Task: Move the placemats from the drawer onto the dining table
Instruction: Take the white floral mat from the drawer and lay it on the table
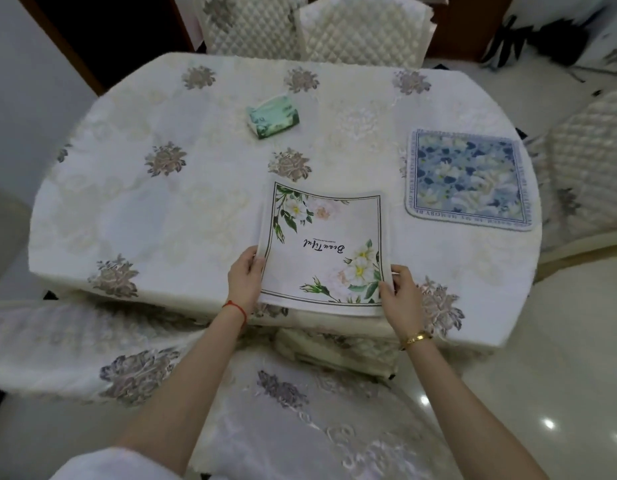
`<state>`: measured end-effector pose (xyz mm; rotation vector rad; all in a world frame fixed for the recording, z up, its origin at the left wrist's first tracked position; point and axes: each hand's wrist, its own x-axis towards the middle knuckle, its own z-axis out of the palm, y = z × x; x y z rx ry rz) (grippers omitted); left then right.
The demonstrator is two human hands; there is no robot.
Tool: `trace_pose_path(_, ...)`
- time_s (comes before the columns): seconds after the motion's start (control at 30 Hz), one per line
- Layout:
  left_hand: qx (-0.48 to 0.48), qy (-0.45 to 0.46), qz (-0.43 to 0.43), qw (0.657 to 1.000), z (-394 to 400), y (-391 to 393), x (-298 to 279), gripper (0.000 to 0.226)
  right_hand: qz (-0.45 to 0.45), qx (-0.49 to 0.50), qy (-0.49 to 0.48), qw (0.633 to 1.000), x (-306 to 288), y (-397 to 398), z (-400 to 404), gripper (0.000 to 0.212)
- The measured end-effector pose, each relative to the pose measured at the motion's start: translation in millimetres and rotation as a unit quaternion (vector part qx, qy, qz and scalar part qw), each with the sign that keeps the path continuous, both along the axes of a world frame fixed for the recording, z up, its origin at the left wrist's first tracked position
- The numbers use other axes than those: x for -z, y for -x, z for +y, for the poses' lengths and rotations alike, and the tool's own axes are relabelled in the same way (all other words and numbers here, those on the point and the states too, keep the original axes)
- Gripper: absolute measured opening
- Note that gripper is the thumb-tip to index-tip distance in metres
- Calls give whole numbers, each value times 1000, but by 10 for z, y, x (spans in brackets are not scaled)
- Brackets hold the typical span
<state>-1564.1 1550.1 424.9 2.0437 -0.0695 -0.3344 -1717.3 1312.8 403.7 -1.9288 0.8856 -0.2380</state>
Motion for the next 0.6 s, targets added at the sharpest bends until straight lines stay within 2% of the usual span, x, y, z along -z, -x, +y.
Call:
trace_pose_path(0.3, 39, -24, 60, 997, 17, -121, 407, 33, 59, 52, 51, 996, 275, -18, 22, 24)
trace_pose_path(0.6, 15, -28, 45, 998, 52, -163, 515, 52, 108, 12, 121, 987, 418, 41, -38, 28)
